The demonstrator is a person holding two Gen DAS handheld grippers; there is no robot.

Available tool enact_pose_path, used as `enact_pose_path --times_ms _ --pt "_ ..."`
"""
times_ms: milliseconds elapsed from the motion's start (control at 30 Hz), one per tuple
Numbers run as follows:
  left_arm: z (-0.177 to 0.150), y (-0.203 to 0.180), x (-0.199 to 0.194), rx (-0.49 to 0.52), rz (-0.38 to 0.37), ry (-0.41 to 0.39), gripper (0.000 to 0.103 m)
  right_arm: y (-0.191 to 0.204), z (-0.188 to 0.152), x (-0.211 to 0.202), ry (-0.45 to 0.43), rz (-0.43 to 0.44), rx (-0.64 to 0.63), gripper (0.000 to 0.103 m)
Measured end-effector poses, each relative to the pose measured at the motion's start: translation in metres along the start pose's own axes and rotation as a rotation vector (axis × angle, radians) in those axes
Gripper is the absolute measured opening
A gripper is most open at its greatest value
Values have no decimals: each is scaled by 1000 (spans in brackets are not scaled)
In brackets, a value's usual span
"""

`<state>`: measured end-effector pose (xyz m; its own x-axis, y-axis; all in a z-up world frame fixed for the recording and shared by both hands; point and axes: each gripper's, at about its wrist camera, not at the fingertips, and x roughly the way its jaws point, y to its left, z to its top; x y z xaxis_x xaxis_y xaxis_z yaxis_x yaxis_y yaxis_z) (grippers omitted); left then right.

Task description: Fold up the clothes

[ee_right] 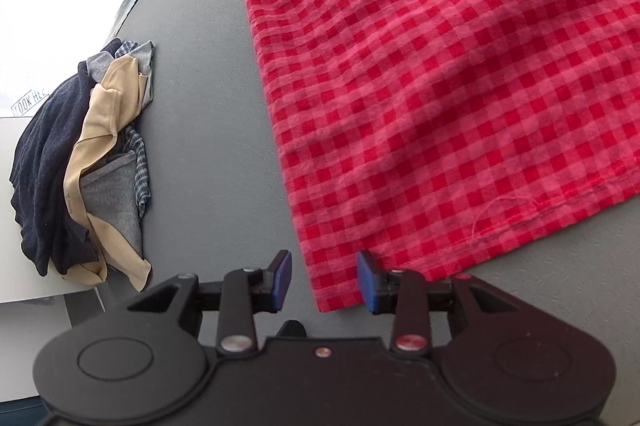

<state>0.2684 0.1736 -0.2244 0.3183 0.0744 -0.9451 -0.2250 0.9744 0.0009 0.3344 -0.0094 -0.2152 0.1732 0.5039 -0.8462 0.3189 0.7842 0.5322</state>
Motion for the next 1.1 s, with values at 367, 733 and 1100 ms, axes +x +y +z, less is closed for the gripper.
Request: enact_pose_path --times_ms 367,733,1100 --pt "0 -1 1 15 1 3 103 18 1 9 0 -69 -81 49" --pt "0 -2 0 18 3 2 103 71 -24 29 -43 -320 -369 56" --pt "1 -2 2 15 3 0 103 58 -16 21 -82 -358 -337 10"
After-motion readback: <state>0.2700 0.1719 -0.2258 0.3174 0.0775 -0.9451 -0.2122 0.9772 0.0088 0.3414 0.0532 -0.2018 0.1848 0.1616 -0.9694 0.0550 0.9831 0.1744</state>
